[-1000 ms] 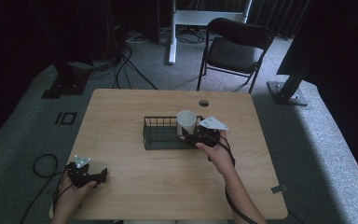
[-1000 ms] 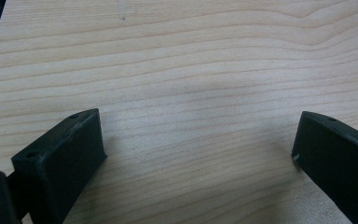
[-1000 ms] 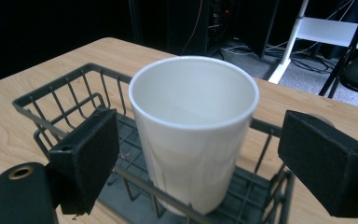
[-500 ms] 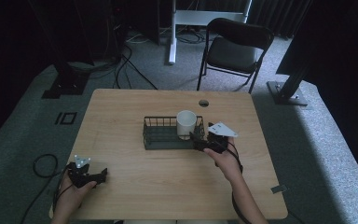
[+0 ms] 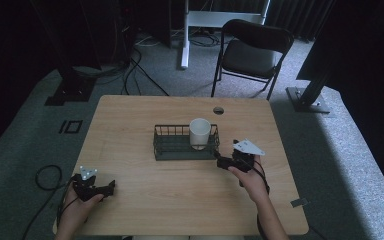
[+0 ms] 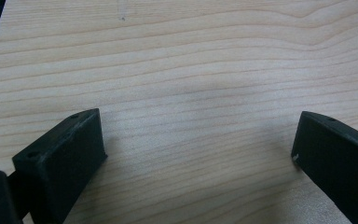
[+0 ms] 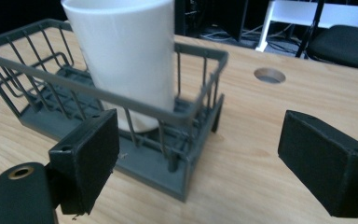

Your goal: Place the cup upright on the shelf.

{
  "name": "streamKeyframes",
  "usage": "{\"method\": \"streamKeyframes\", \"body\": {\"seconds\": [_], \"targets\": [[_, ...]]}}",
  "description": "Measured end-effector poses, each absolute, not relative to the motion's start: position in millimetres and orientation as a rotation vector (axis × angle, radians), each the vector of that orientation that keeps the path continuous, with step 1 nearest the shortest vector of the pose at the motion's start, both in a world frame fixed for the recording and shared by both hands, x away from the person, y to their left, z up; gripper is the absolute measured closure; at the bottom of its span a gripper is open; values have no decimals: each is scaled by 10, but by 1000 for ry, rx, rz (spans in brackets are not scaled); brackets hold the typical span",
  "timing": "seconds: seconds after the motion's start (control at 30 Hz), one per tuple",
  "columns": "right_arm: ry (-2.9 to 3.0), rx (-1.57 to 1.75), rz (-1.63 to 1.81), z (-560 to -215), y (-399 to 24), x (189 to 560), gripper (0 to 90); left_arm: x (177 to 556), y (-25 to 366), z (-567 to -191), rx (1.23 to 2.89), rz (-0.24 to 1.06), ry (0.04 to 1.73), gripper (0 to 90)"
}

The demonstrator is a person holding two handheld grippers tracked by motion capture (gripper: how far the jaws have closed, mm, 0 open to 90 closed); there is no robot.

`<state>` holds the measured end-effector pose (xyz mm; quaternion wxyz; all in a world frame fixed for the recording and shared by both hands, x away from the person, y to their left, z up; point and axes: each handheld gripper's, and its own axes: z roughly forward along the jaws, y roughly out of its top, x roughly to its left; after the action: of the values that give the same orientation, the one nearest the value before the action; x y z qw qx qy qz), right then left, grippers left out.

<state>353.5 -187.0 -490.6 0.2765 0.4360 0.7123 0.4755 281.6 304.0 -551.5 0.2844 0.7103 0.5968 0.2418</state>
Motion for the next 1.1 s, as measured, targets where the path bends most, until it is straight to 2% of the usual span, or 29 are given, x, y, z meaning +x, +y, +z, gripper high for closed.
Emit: {"method": "streamKeyframes", "body": {"seconds": [0.67,1.1], "targets": [[1925,1304,1144,-5270,-2322,3350,124,2816,3039,-5514,1904,647,1594,28],[1925,1389,1055,-5373,-2493,3236,123,2816,3039,-5514,1904,647,1594,28]]}}
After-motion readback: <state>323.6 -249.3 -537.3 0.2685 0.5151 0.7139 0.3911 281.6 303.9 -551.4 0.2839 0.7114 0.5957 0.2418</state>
